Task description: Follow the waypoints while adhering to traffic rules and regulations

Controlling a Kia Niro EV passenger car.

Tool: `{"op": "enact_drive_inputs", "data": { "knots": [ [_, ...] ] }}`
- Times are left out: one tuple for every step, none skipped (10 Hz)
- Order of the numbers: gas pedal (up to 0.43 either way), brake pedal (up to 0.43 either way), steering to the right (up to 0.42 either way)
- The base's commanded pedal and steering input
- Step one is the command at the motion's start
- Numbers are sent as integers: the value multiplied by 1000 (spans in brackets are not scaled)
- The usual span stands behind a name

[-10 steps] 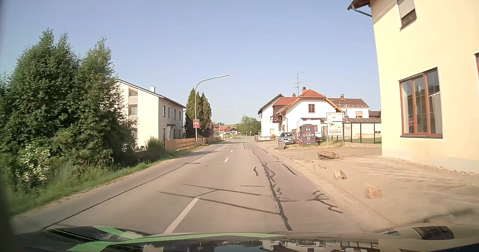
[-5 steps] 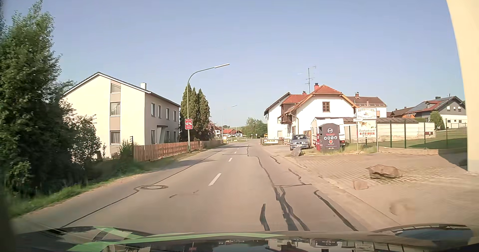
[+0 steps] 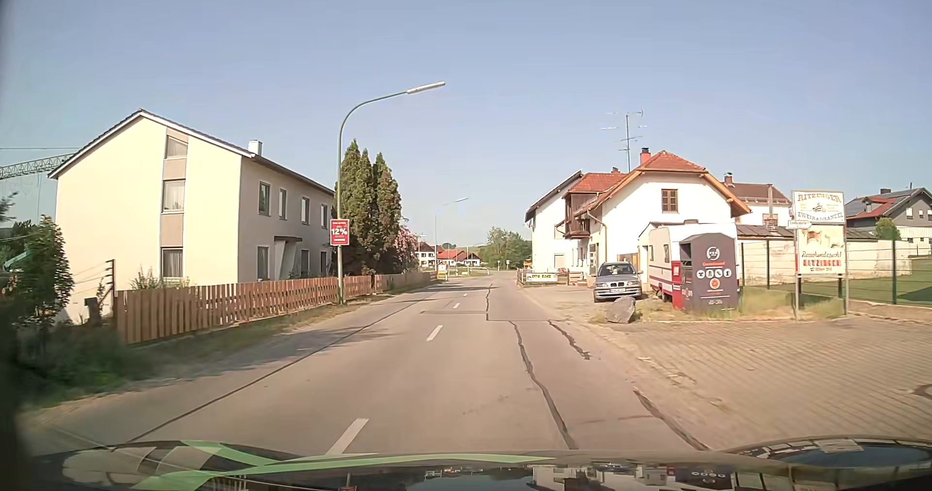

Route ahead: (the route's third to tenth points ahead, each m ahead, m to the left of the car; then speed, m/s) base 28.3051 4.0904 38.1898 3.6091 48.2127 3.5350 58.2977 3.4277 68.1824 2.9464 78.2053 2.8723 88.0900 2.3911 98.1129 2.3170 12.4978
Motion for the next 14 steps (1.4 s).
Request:
{"op": "enact_drive_inputs", "data": {
  "knots": [
    [39,0,-10],
    [47,0,-9],
    [47,0,-8],
    [47,0,-8],
    [47,0,-8],
    [47,0,-8],
    [47,0,-8],
    [47,0,-8],
    [59,0,-7],
    [59,0,-7],
    [59,0,-7],
    [59,0,-7],
    [59,0,-6],
    [59,0,-6]
  ]
}}
